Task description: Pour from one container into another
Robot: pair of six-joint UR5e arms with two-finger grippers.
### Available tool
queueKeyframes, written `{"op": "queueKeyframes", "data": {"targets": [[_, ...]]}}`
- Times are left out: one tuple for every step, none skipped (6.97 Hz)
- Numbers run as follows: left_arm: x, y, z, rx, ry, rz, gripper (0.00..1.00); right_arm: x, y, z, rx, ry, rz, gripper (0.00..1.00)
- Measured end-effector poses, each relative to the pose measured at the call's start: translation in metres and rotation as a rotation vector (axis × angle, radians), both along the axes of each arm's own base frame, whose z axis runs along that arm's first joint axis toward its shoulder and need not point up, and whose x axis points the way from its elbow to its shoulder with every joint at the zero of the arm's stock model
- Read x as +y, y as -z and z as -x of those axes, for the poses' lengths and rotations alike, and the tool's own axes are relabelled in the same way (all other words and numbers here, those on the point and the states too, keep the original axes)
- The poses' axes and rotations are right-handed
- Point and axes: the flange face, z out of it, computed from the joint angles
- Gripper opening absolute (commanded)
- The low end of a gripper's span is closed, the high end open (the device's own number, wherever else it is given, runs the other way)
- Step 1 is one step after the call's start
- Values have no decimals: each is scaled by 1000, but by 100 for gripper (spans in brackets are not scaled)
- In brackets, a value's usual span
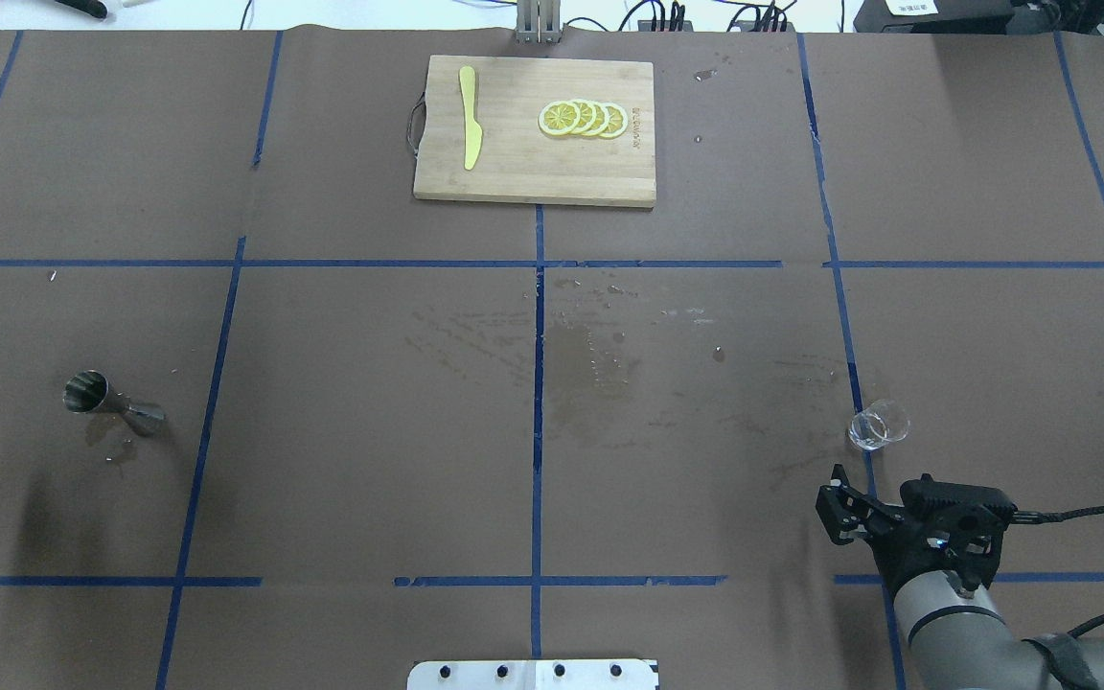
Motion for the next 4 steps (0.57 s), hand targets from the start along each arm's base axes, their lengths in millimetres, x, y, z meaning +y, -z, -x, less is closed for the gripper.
{"op": "queueKeyframes", "data": {"targets": [[-1, -2, -1, -3, 0, 2, 100, 2, 6, -16, 53, 86, 26, 100], [-1, -4, -1, -6, -4, 6, 100, -5, 16, -33, 99, 169, 55, 100], [0, -8, -2, -9, -12, 14, 100, -21, 24, -49, 136, 258, 82, 100], [0, -10, -1, -12, -19, 18, 100, -42, 27, -66, 161, 339, 99, 100]]}}
